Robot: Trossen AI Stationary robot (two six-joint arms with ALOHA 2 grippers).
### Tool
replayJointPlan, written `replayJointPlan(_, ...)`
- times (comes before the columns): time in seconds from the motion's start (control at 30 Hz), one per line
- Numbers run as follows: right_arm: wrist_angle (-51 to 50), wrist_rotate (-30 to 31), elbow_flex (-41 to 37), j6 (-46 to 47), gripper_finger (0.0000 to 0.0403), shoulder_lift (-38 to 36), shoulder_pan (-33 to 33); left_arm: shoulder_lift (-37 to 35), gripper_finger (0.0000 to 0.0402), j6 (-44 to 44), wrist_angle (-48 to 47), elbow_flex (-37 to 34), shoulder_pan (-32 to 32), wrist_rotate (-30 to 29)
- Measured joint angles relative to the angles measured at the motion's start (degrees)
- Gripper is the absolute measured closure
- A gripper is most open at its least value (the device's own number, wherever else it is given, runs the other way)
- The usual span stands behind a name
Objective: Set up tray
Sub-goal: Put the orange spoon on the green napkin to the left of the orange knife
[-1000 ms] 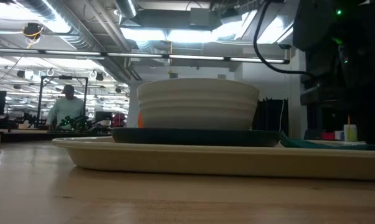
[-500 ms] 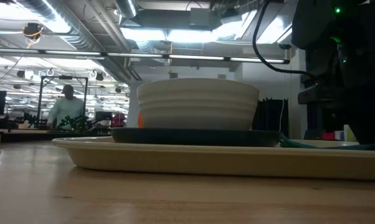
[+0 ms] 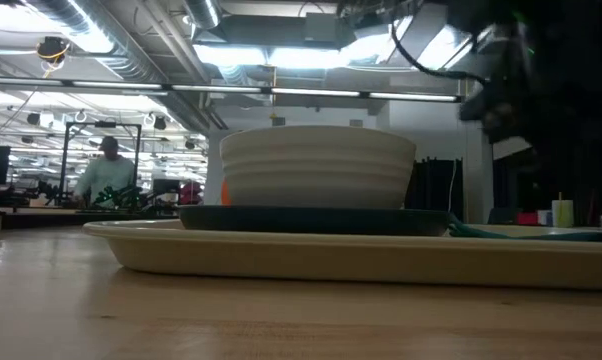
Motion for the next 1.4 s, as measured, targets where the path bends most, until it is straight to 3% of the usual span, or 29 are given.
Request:
replayJointPlan(0.17, -0.3, 10.9, 8.4, -0.4, 0.0286, 0.0, -4.4, 0.0, 0.03, 1.0, 0.0, 0.0, 0.0, 0.0)
replayJointPlan(0.3, 3.7, 22.0, 14.3, -7.4, 0.0286, -0.1, -9.2, 0.0, 0.03, 0.9, 0.0, 0.0, 0.0, 0.0)
replayJointPlan(0.43, 13.1, 31.2, 17.6, -14.7, 0.0286, -0.1, -15.2, 0.0, 0.03, 0.9, 0.0, 0.0, 0.0, 0.0)
replayJointPlan(0.53, 25.3, 33.0, 17.7, -23.1, 0.0286, 0.8, -20.5, 0.0, 0.03, 0.9, 0.0, 0.0, 0.0, 0.0)
replayJointPlan(0.7, 46.3, 26.1, 17.7, -33.2, 0.0286, 5.7, -28.8, 0.0, 0.03, 0.9, 0.0, 0.0, 0.0, 1.2)
replayJointPlan(0.83, 53.2, 18.8, 17.8, -33.3, 0.0286, 11.4, -33.4, 0.0, 0.03, 1.3, 0.0, 0.0, 0.0, 1.6)
replayJointPlan(1.03, 43.8, 9.4, 25.6, -34.8, 0.0286, 21.3, -37.3, 0.0, 0.03, 4.3, 0.0, 0.0, 0.0, 0.4)
replayJointPlan(1.27, 21.4, 1.3, 42.1, -41.5, 0.0285, 32.7, -40.3, -0.3, 0.03, 8.6, 0.0, 0.0, 0.0, -4.6)
replayJointPlan(1.4, 13.7, -6.0, 48.9, -43.5, 0.0285, 37.1, -41.5, -0.9, 0.03, 10.4, 0.0, 0.0, 0.0, -7.4)
